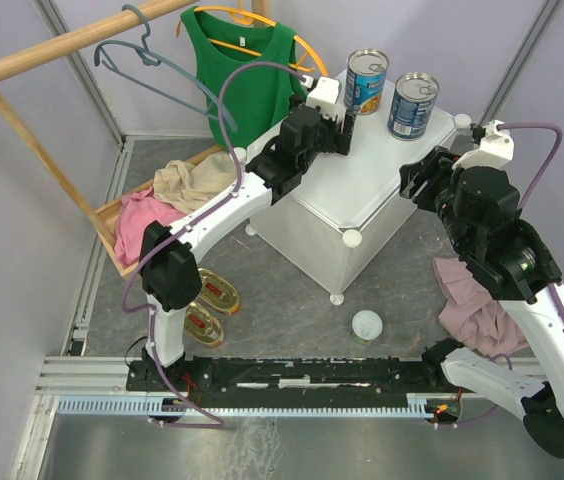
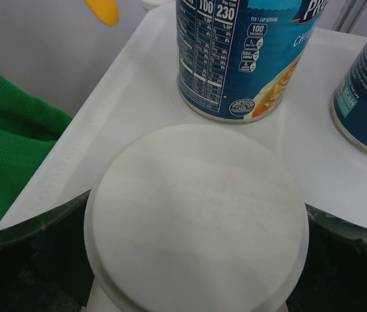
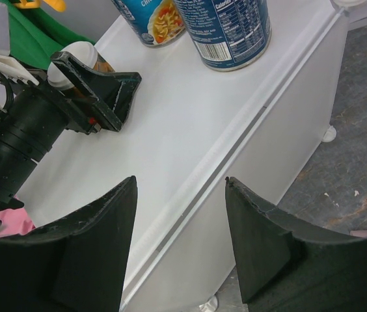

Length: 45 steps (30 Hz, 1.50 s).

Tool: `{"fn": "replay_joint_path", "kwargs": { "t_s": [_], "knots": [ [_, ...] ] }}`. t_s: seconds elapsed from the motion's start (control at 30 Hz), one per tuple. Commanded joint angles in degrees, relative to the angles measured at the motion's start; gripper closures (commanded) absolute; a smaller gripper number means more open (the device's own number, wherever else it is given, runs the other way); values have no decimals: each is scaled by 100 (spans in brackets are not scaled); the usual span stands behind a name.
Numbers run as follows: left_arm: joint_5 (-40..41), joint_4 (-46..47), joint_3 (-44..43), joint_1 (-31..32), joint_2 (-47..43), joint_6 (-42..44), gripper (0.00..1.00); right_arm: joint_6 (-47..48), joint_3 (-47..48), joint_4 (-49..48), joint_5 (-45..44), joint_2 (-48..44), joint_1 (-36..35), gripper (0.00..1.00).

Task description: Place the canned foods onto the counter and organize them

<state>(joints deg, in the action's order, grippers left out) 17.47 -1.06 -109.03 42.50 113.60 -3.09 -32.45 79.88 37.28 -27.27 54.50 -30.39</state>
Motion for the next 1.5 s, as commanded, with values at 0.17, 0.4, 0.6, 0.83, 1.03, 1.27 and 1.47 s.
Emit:
{"fn": "replay_joint_path", "kwargs": {
  "t_s": [0.17,0.4,0.6,0.83,1.03,1.27,1.47],
  "knots": [
    [29,-220,261,-46,-689,-231,1,24,64,-85,12,-38,-30,36],
    [69,-348,551,51,-1017,-294,1,-74,-54,45,-33,-84,-35,36],
    [122,-394,834,226,-1331,-152,1,-160,-95,158,-58,-158,-28,36],
    [138,-451,1003,443,-1584,-62,1,-243,-86,290,-83,-194,-31,36],
    [241,-537,1342,683,-1986,-82,1,-271,-89,487,-164,-278,-35,36],
    [488,-482,2569,1261,-3420,-154,1,-244,-204,880,-385,-522,-28,36],
    [634,-788,3803,2112,-4818,-490,1,-339,-617,1089,-580,-797,-31,35]
  ]
}}
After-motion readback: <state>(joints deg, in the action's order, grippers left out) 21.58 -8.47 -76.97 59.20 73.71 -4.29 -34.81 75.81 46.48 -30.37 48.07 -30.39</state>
